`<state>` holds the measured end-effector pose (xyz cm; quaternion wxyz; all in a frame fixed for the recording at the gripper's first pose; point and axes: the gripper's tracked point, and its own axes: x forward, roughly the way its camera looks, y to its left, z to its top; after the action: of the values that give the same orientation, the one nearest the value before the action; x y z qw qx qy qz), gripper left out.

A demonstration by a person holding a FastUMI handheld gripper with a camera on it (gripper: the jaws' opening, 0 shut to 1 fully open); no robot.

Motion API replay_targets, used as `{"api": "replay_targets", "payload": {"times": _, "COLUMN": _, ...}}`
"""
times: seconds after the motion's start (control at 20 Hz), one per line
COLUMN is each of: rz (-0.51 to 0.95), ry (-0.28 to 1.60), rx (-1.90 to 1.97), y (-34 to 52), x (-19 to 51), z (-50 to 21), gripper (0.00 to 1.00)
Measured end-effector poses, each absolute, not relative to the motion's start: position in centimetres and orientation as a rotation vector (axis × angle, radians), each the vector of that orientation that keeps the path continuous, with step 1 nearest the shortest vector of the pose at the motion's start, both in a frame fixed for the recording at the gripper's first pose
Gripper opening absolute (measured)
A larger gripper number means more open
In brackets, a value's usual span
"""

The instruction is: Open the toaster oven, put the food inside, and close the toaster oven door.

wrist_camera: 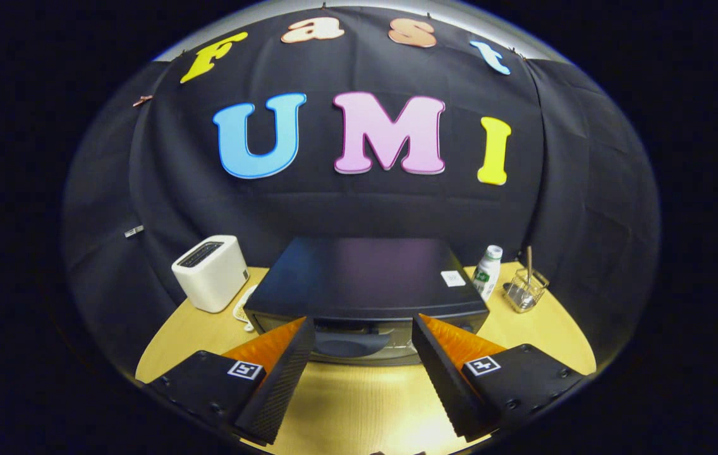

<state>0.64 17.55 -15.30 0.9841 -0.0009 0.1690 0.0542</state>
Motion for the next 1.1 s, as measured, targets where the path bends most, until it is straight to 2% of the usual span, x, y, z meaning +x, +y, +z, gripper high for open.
{"api": "replay_targets", "payload": {"times": 0.7, "rz": 0.035, "ry": -0.054, "rx": -0.06, "y": 6.1, "x": -3.2, "z": 1.5, "gripper": 0.99}}
{"api": "replay_targets", "payload": {"times": 1.1, "rz": 0.044, "ry": -0.08, "rx": -0.08, "y": 1.7, "x": -5.4, "z": 1.8, "gripper": 0.99}}
